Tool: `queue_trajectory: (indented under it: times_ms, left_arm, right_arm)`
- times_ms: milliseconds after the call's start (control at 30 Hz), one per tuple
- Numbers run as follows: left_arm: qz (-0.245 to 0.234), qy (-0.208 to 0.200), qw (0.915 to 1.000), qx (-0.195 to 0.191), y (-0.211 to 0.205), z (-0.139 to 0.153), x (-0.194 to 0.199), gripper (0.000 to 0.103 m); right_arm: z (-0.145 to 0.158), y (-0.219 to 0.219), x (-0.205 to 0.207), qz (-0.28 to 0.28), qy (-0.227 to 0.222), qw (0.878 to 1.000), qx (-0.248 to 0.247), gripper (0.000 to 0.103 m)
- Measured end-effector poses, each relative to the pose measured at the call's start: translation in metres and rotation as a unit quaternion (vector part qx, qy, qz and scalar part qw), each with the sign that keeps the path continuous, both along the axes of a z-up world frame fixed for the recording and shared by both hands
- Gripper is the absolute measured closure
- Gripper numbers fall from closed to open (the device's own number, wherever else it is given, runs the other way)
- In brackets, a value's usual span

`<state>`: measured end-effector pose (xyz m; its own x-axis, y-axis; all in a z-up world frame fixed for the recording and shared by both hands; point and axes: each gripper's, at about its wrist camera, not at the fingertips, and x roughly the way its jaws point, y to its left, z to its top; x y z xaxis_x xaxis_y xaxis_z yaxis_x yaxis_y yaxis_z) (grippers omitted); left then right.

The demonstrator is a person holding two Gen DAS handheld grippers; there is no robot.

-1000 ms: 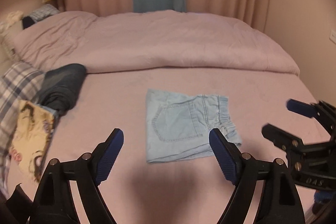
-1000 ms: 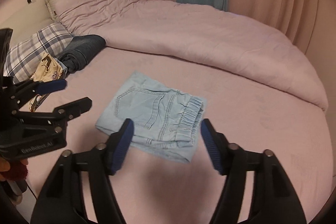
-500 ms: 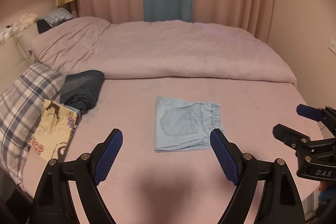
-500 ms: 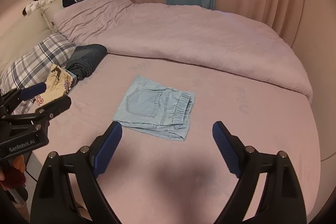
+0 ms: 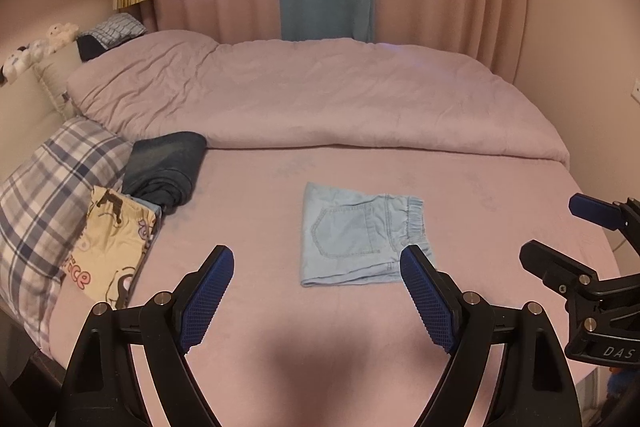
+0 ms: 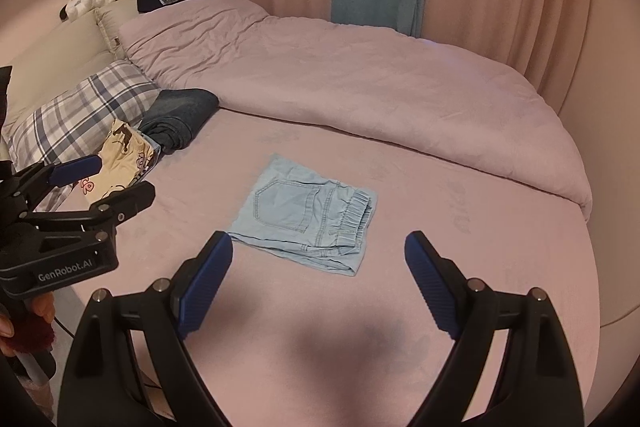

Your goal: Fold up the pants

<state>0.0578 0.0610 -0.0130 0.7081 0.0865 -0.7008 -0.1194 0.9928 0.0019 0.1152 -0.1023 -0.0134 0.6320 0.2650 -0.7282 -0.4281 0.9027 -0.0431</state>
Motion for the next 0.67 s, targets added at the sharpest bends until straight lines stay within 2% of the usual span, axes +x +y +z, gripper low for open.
queue_trajectory:
  times_ms: [667]
  left_arm:
    - [-0.016,0.007,0.9998,0.006,0.0032,-0.0055,0.0079,0.018]
  right_arm:
    - [-0.0017,0.0078,0.0023,0.0,0.004,1.0,-0.003,0.014]
